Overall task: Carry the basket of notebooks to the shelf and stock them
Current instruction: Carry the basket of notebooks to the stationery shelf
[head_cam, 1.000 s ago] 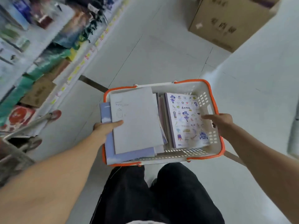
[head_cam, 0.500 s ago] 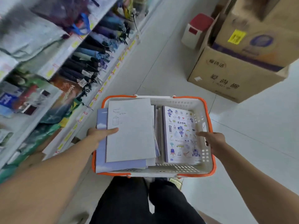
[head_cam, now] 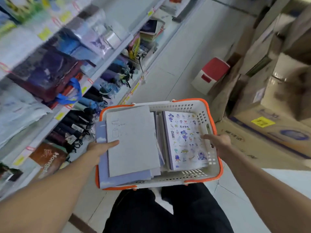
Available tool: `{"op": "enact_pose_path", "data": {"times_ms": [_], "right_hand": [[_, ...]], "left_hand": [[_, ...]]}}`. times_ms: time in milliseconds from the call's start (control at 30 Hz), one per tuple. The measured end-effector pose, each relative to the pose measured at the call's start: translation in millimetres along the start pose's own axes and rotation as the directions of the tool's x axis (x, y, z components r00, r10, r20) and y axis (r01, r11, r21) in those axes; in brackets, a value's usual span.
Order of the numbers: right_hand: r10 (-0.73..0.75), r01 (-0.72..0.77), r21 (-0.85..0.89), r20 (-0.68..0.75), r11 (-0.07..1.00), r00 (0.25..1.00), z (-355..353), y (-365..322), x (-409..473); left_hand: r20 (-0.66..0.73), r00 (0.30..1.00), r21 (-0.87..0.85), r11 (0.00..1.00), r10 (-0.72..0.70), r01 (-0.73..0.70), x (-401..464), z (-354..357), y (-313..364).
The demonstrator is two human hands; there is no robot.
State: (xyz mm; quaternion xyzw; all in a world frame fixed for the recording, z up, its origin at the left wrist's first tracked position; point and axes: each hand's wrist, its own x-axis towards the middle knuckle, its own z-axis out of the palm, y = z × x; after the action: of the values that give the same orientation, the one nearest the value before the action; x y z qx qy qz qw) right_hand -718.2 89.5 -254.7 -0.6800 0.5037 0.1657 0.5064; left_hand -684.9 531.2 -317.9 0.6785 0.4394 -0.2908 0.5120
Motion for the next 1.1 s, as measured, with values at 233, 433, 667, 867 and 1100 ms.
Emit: {"op": "enact_pose_path", "data": {"times_ms": [233, 433, 667, 867, 1100], "right_hand": [[0.043, -0.038, -0.079, 0.064, 0.996, 0.997, 11, -175, 172], [0.020, -0.006, -0.176, 0.076, 0.984, 0.997, 15, -333, 282], [-0.054, 0.058, -0.306, 0.022, 0.950, 0.998, 29, -504, 368], [-0.103, 0.108, -0.374, 0.035, 0.921, 0.994, 45, -611, 431], [-0.089, 0.150, -0.461, 0.151, 0.874, 0.985, 83, -696, 513]], "left_hand": [[-0.035, 0.999, -0.042, 0.999, 0.016, -0.017, 73, 82, 181], [-0.088, 0.994, -0.048, 0.997, -0.062, 0.057, 113, 158, 326], [-0.058, 0.998, -0.174, 0.984, -0.040, 0.029, 179, 219, 456], [-0.064, 0.993, -0.225, 0.971, -0.099, 0.082, 222, 250, 529], [-0.135, 0.971, -0.349, 0.927, -0.196, 0.139, 241, 293, 580]]}}
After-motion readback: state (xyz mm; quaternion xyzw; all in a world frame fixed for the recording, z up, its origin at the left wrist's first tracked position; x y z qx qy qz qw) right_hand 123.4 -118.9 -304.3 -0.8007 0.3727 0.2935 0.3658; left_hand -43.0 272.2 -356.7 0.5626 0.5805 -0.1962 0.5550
